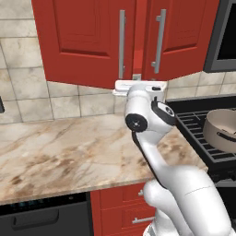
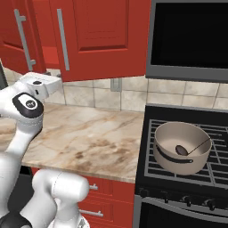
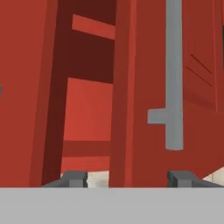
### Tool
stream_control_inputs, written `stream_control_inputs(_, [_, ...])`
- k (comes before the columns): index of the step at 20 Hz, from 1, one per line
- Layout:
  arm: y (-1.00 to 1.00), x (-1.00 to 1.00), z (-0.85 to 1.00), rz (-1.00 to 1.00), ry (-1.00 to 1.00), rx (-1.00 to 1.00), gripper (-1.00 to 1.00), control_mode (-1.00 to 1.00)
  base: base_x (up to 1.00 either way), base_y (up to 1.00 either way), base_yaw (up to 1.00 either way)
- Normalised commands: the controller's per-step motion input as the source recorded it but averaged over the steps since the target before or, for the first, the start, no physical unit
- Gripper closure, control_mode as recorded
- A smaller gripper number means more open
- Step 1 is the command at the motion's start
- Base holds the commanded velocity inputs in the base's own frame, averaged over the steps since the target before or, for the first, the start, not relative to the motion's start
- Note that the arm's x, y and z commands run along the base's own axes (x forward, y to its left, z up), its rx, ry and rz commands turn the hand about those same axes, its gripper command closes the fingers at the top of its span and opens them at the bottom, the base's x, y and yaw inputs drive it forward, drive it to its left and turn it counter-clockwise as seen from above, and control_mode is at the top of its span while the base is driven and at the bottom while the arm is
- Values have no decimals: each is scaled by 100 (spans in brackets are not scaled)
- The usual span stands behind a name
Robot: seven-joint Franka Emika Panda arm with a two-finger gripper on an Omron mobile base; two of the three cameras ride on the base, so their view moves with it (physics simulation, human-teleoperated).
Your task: Open the cabinet and move the ladle to the pot. Then close the cabinet.
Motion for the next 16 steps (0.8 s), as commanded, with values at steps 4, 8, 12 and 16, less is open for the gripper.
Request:
stream_control_inputs(4, [-1, 50, 0, 12, 2, 0, -100, -100, 0, 0, 0])
stream_control_inputs(8, [-1, 43, 1, 12, 1, 0, -100, -100, 0, 0, 0])
stream_control_inputs(12, [-1, 38, 0, 13, 2, 0, -100, -100, 0, 0, 0])
stream_control_inputs(16, [0, 35, 0, 13, 2, 0, -100, -100, 0, 0, 0])
